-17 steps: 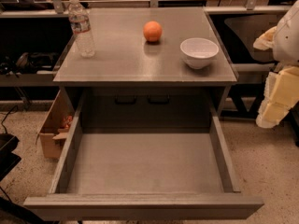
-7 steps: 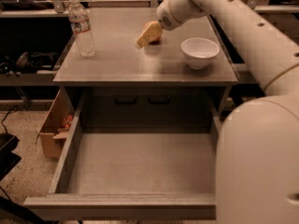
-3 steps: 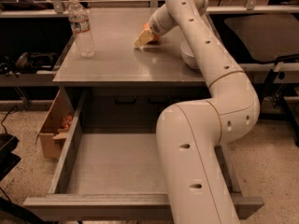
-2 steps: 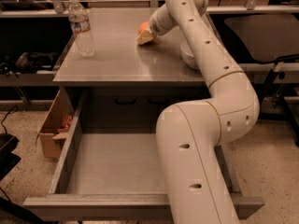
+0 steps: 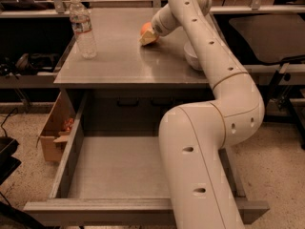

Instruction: Place orange into top drawer

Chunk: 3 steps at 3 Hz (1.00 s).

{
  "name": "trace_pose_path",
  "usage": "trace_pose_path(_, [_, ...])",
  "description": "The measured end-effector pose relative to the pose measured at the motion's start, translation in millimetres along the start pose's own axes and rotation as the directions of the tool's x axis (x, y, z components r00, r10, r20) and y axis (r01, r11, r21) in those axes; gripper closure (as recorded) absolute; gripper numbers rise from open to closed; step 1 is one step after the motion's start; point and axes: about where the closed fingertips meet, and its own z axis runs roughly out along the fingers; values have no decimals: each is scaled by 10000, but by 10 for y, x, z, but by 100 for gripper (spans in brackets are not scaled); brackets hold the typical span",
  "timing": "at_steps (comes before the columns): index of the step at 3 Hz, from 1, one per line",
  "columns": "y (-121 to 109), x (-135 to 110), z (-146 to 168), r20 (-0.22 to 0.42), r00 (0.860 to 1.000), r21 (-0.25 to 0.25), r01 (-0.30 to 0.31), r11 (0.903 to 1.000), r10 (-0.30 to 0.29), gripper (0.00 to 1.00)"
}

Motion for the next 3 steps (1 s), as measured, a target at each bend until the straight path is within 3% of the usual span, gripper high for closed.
trace_pose_path(1, [85, -123, -75, 46, 9992, -189, 402, 9990, -401, 100])
trace_pose_path(2, [200, -250, -455, 152, 9983, -705, 578, 9958, -569, 100])
trace_pose_path(3, [271, -348, -1079, 200, 9985, -908, 533, 9944, -517, 100])
